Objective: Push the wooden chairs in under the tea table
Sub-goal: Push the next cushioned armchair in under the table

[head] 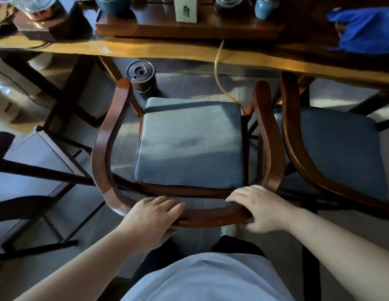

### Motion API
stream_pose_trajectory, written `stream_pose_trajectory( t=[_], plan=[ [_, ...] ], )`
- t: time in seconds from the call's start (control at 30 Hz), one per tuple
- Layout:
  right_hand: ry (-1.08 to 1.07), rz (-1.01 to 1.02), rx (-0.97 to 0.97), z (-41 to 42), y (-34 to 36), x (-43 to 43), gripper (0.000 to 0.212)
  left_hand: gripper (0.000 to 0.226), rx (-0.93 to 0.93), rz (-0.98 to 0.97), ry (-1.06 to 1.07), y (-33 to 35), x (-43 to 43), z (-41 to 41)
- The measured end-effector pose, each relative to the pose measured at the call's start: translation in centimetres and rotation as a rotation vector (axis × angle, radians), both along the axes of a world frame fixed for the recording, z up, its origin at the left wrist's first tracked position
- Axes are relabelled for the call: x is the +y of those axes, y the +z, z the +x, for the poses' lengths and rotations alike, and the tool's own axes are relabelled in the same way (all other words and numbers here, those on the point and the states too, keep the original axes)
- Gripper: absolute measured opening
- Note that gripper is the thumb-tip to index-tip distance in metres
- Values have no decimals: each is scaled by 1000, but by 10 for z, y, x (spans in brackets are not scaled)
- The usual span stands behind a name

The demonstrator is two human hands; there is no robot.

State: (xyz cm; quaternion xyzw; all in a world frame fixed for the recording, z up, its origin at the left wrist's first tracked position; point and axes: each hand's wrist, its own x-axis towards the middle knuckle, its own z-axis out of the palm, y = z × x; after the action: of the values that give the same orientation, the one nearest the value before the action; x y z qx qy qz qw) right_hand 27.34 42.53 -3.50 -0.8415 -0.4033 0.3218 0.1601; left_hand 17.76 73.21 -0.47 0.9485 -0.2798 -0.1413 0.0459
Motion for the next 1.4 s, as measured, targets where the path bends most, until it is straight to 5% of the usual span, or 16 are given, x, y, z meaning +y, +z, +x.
stream_pose_trajectory(
  t=[0.13,0.27,0.4,0.67,0.87,1.13,1.4],
  plan=[
    [-183,162,-149,-51,5,39,53,58,24,-34,92,-9,53,-3],
    [-404,109,-354,-75,3,71,38,26,17,-105,73,-23,74,0],
    [-452,82,-403,-77,3,75,39,20,-8,-151,-38,-34,79,9],
    [-476,61,-421,-70,-1,112,35,37,-24,-111,-147,-35,122,40],
    [-406,43,-353,-49,-1,146,40,28,15,-56,-133,-21,161,74],
    [-146,-59,-261,-12,0,111,35,39,17,-80,11,-27,159,72],
    [-277,-114,-164,30,14,69,38,34,-35,-84,46,-24,102,91]
  ],
)
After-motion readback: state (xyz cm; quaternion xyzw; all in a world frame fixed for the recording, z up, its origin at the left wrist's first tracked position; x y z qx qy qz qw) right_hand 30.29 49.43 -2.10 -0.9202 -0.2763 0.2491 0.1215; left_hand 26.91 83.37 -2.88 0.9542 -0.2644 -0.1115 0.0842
